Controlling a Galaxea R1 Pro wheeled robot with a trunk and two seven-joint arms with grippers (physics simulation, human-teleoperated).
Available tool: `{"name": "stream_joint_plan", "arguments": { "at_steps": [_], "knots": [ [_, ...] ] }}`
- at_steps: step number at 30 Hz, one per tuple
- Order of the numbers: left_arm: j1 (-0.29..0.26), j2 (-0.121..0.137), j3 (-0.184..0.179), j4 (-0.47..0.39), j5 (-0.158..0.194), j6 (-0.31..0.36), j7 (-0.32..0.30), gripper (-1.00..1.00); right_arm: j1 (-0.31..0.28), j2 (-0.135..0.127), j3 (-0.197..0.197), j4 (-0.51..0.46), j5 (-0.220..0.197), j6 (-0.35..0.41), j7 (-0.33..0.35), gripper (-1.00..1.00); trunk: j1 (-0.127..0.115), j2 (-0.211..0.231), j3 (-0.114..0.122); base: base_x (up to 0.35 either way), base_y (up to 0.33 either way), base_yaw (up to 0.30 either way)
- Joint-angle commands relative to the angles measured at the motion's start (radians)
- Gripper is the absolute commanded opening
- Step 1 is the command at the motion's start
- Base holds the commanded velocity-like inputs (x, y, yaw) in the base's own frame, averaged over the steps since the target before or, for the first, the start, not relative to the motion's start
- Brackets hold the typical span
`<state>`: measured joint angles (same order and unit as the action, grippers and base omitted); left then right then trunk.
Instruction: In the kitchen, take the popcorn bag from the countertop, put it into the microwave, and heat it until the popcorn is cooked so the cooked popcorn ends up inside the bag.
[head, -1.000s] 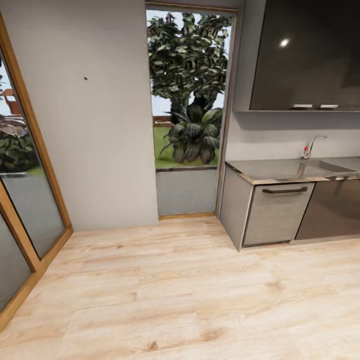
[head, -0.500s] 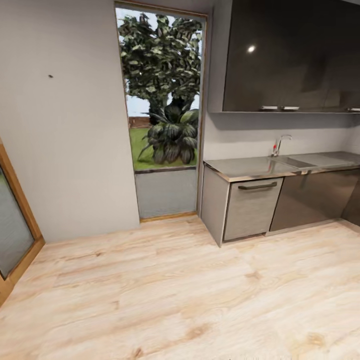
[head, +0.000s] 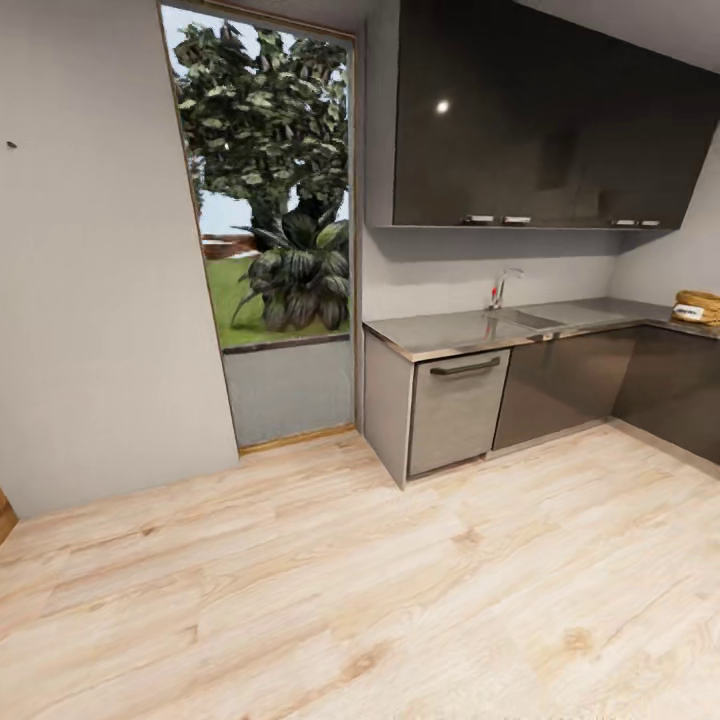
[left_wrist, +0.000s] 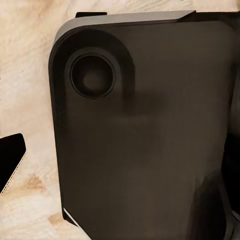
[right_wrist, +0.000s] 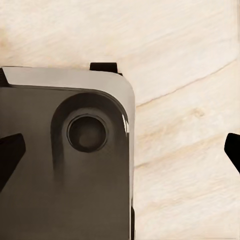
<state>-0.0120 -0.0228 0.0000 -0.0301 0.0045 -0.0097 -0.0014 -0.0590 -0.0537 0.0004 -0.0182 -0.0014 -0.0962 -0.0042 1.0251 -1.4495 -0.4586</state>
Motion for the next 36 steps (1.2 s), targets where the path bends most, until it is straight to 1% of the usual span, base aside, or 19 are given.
{"name": "stream_joint_plan", "arguments": {
  "at_steps": [1, 36],
  "knots": [
    [0.0, 0.0, 0.0, 0.0, 0.0, -0.001, 0.0, 1.0, -0.001, 0.0, 0.0, 0.001, 0.0, -0.004, 0.0, 1.0, 0.0, -0.001, -0.001, 0.0, 0.0, -0.289],
    [0.0, 0.0, 0.0, 0.0, 0.001, -0.001, 0.0, 1.0, -0.002, 0.0, 0.0, 0.001, 0.0, -0.004, 0.0, 1.0, 0.0, -0.001, 0.011, 0.0, 0.0, -0.289]
  ]
}}
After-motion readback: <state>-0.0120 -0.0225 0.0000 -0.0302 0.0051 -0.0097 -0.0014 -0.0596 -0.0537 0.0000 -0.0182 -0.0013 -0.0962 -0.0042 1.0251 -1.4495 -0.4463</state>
